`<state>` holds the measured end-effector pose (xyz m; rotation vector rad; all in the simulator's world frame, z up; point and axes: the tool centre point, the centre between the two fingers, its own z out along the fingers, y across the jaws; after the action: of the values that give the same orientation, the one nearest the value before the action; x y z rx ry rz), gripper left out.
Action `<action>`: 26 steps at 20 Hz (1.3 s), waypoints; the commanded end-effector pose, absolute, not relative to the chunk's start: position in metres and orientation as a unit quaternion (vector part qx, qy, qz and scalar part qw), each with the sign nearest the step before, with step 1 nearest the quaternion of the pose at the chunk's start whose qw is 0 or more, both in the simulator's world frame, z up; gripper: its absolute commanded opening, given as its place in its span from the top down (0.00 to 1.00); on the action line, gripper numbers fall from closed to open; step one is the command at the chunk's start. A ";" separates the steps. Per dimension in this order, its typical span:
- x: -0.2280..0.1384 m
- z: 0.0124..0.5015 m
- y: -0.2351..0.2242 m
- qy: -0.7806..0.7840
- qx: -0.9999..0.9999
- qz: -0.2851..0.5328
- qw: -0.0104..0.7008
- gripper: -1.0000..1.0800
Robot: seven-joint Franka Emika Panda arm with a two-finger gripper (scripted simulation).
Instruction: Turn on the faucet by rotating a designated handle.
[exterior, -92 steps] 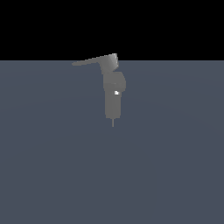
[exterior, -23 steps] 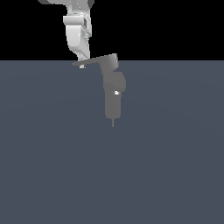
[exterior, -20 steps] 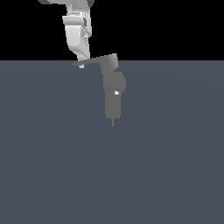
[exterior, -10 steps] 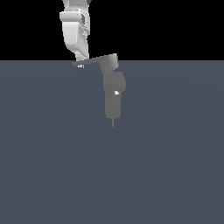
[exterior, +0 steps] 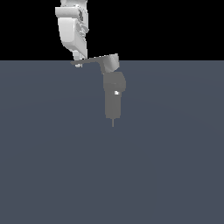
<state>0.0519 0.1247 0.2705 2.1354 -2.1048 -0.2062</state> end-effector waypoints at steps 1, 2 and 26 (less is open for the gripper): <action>0.044 0.272 0.123 -0.700 0.708 -0.070 0.070 1.00; 0.042 0.273 0.123 -0.700 0.708 -0.070 0.070 1.00; -0.007 0.278 0.119 -0.701 0.706 -0.069 0.074 1.00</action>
<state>-0.0051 0.1208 0.2775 2.1213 -2.1054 -0.2077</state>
